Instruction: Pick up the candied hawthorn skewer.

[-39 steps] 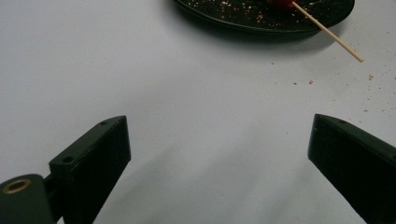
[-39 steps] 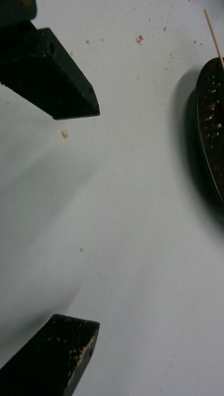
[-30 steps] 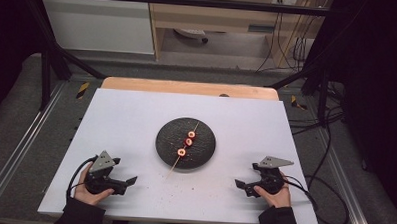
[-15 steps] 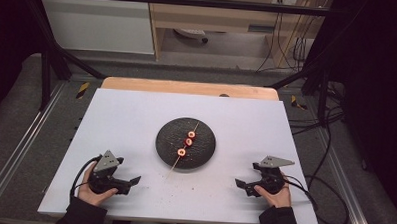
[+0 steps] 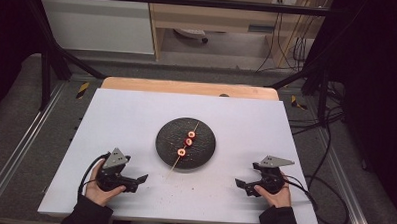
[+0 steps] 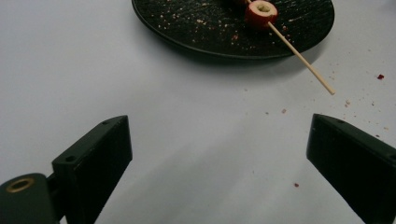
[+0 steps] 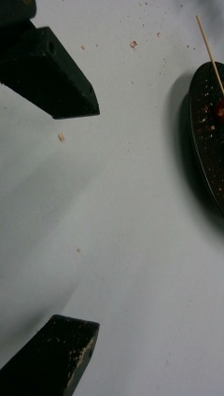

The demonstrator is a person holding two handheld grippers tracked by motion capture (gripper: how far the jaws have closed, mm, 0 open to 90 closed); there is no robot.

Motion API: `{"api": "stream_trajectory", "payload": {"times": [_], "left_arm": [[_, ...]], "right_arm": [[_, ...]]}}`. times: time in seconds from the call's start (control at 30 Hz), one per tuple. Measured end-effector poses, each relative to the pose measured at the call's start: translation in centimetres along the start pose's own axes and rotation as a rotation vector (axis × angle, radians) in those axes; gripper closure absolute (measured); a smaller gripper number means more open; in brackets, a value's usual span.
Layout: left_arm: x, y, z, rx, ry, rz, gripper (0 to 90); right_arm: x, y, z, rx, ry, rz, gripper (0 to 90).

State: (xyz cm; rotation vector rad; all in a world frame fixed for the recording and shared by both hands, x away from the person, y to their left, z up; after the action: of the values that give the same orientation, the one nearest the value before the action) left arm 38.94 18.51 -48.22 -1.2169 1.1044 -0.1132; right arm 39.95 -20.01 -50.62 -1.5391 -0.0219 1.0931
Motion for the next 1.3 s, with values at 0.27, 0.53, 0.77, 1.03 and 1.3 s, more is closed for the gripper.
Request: {"api": "stream_trajectory", "payload": {"times": [0.27, 0.53, 0.77, 1.03, 1.3], "left_arm": [[0.7, -0.9, -0.7, 0.009, -0.009, 0.011, 6.6], [1.8, -2.4, -1.4, 0.013, -0.006, 0.018, 7.1], [3.0, -3.9, -2.2, 0.024, 0.000, 0.023, 7.7], [5.0, -5.6, -3.1, 0.002, -0.005, 0.049, 16.2], [6.8, -6.6, -3.9, -0.005, -0.013, 0.081, 29.5]], "right_arm": [[0.0, 0.0, 0.0, 0.006, 0.004, -0.002, 0.8], [0.0, 0.0, 0.0, 0.005, 0.003, 0.000, 0.8], [0.0, 0.0, -0.1, 0.002, 0.004, 0.002, 0.8], [0.0, 0.0, 0.0, 0.007, 0.001, 0.000, 0.8], [0.0, 0.0, 0.0, 0.007, 0.001, 0.000, 0.8]]}}
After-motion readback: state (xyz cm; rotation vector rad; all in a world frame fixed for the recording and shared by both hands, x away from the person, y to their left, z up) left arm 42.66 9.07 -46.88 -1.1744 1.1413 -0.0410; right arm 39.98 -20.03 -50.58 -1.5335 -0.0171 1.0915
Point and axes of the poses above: each handheld gripper's, and its own axes: x roughly forward along the jaws, y roughly out of its underside, z roughly to its left, the point moved 8 cm from there along x, roughly forward along the jaws, and after that the axes turned 4 degrees about y, right-handed, at the moved point
